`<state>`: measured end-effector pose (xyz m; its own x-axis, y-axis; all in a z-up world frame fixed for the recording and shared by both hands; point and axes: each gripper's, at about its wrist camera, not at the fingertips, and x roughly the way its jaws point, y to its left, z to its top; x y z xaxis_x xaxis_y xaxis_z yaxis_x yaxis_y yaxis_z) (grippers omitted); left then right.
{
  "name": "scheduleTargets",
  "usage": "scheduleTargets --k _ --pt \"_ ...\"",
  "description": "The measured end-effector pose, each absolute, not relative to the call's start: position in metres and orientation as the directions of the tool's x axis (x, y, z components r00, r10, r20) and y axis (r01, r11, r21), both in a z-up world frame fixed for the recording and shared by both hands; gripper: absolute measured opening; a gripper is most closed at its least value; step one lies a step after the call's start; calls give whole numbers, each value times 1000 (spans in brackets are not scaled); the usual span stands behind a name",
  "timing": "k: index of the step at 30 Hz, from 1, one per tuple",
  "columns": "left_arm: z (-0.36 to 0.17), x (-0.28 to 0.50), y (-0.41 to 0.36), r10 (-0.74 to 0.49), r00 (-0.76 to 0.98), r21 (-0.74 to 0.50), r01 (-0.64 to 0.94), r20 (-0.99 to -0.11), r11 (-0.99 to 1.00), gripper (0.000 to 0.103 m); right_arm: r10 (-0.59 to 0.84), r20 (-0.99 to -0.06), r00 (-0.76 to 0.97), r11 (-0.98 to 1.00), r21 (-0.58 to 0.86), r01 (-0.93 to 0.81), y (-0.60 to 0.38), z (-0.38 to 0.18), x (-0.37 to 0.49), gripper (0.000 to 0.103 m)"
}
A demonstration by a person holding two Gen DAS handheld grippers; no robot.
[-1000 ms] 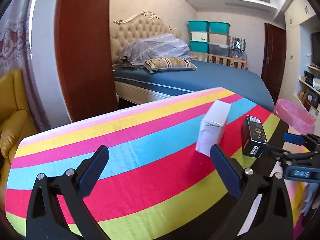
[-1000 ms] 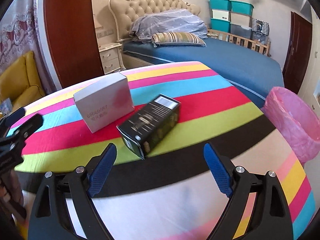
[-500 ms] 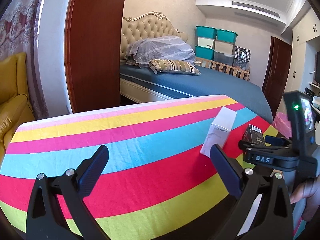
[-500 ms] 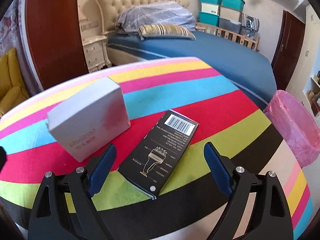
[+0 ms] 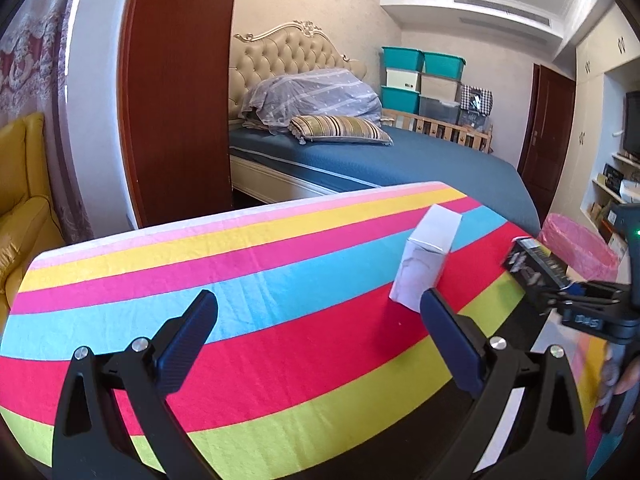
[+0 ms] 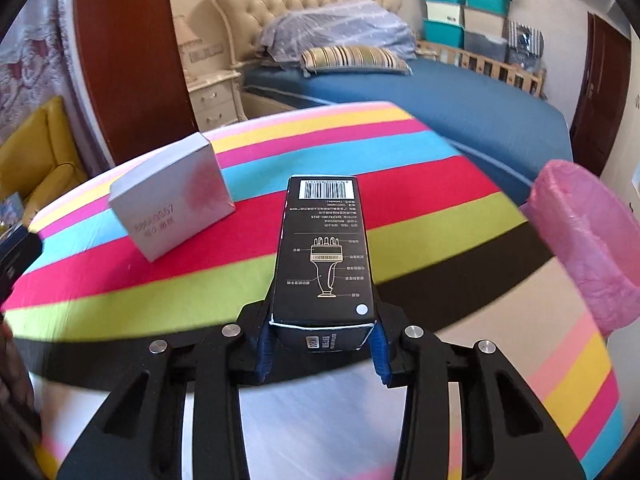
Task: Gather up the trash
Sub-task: 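Grasp the black box with the right tool while the left tool grasps the white box, then lift and carry the white box and black box with both tools over the wastebasket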
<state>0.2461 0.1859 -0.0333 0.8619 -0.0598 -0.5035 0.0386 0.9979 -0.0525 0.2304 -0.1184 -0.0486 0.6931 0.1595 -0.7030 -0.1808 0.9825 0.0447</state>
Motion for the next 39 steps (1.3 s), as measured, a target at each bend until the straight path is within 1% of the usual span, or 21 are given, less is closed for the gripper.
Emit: scheduleTargets --k 5,7,12,19,26,30,31,32,33,34,35,36,39 --pt "-34 250 167 -59 848 -1 69 -527 998 98 153 -684 714 983 29 -184 -147 -45 216 38" --pt "-35 251 155 -77 840 12 98 -538 995 98 149 -677 720 983 22 -183 -155 -45 213 38" --pt "-39 262 130 -90 819 54 146 -567 988 98 173 -669 723 981 53 -186 -170 -44 212 38" --pt "-47 309 109 -123 773 31 182 -622 983 98 215 -656 724 973 82 -215 -172 -42 211 38" --pt "-53 345 82 -118 748 73 218 -654 973 98 219 -653 725 972 83 -219 -171 -42 210 38" --pt "-54 356 73 -125 734 73 232 -667 970 98 221 -656 722 971 80 -225 -170 -43 212 38" --pt "-55 356 71 -131 730 70 238 -671 969 92 221 -657 721 971 83 -223 -171 -43 212 38" --pt "-55 358 69 -141 722 66 251 -677 966 82 222 -657 720 972 86 -221 -171 -44 212 38" --pt "-56 358 67 -144 717 67 257 -682 964 75 222 -658 720 972 88 -220 -171 -44 212 38" --pt "-58 358 65 -139 712 72 257 -688 964 55 223 -658 720 972 90 -219 -171 -43 212 38" --pt "-58 357 64 -142 706 68 261 -693 963 44 223 -657 720 972 90 -219 -171 -43 212 38" --pt "-59 353 63 -161 698 48 269 -698 962 42 223 -657 720 972 90 -219 -171 -43 212 38" --pt "-58 339 56 -169 707 45 273 -687 961 34 223 -655 721 971 86 -222 -171 -43 212 38"
